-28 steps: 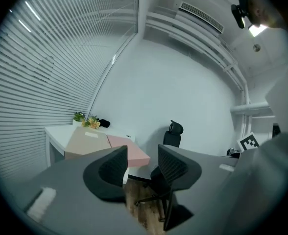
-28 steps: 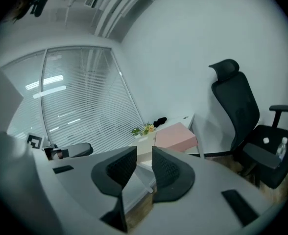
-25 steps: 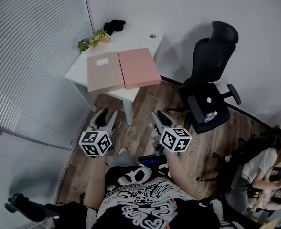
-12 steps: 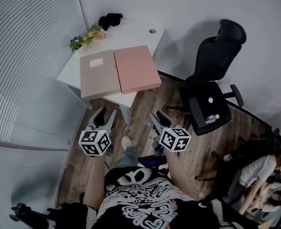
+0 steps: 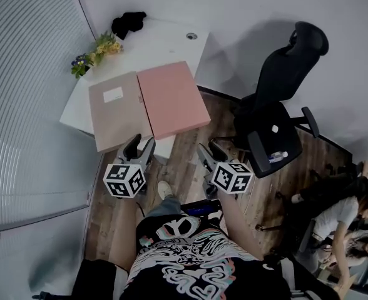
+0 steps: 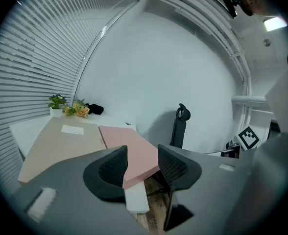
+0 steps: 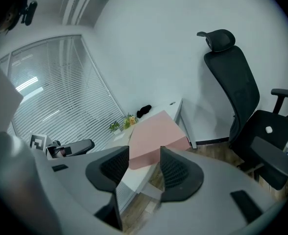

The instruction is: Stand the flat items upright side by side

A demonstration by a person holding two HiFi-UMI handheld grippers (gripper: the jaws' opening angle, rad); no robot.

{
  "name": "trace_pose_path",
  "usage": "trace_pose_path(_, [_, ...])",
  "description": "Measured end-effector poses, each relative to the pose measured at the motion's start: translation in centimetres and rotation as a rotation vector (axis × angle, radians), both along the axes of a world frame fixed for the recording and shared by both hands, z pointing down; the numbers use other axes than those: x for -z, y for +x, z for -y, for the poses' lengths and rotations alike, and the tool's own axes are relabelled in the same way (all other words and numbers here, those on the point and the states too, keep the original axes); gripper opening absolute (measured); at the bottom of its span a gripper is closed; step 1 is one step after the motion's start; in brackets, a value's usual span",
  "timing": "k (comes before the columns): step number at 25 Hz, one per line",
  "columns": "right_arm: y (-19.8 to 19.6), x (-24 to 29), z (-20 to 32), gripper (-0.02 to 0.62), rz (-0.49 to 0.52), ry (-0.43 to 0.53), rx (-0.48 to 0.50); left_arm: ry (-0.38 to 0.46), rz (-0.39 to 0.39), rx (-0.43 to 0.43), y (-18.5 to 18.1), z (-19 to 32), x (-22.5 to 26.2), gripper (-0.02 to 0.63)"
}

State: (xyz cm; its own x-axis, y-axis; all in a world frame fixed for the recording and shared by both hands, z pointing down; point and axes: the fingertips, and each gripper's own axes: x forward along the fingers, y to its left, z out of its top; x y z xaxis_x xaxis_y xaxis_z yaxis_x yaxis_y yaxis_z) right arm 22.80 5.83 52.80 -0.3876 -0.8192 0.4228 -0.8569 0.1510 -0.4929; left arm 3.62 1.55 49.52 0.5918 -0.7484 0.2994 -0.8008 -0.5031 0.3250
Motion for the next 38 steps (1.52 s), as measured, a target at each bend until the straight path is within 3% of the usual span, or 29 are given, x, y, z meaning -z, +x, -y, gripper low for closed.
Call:
trace_pose_path(13, [1.5, -1.7, 5.1, 0.216, 0.038, -0.058, -0.094, -0.03, 0.023, -0.097, 0.7, 6.7, -2.4, 0.193])
trace_pose_path(23, [3.5, -2.1, 7.0, 0.222, 0.016, -0.054, -0.102, -0.056, 0.072, -0.119, 1.4, 7.6, -4.2, 0.193])
trace_pose_path(38, [4.3, -5.3, 8.9, 0.228, 0.13, -0.14, -0.084, -0.087, 0.145, -0.146, 2.4, 8.8, -5.6, 0.195])
